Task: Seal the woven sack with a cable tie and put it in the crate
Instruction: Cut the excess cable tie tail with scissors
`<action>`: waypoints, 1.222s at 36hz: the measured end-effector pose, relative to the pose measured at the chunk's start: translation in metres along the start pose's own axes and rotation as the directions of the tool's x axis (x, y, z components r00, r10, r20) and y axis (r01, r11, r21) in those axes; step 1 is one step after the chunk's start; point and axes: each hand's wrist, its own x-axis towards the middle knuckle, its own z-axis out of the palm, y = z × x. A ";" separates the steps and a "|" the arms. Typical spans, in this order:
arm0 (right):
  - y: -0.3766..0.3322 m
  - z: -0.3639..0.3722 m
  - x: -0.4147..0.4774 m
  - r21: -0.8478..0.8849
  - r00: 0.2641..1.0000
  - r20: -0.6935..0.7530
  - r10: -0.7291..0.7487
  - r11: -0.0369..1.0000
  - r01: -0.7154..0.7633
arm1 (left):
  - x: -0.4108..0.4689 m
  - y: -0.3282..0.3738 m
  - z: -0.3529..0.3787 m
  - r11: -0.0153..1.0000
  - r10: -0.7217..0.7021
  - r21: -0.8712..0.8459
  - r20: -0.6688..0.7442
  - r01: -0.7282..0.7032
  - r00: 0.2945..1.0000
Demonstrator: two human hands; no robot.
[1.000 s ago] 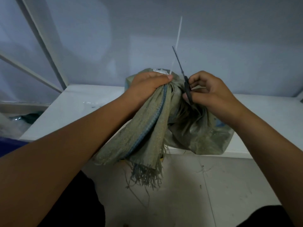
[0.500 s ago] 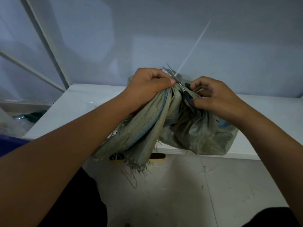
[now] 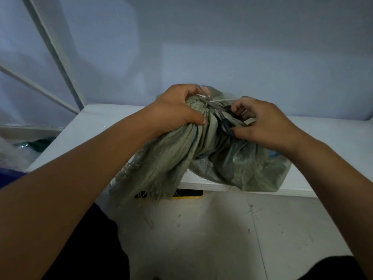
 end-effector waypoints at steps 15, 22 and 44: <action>-0.018 0.014 0.001 -0.193 0.989 -0.134 -0.070 0.980 0.043 | 0.000 -0.006 0.004 0.993 -0.005 -0.116 -0.119 -0.009 0.993; -0.022 0.017 0.003 -0.311 0.982 -0.164 -0.095 0.949 0.040 | -0.003 -0.002 0.007 0.969 0.024 -0.239 -0.166 -0.064 0.986; -0.029 0.016 -0.002 -0.471 0.970 -0.190 -0.151 0.881 0.045 | -0.004 -0.010 0.011 0.969 -0.068 -0.244 -0.075 0.048 0.995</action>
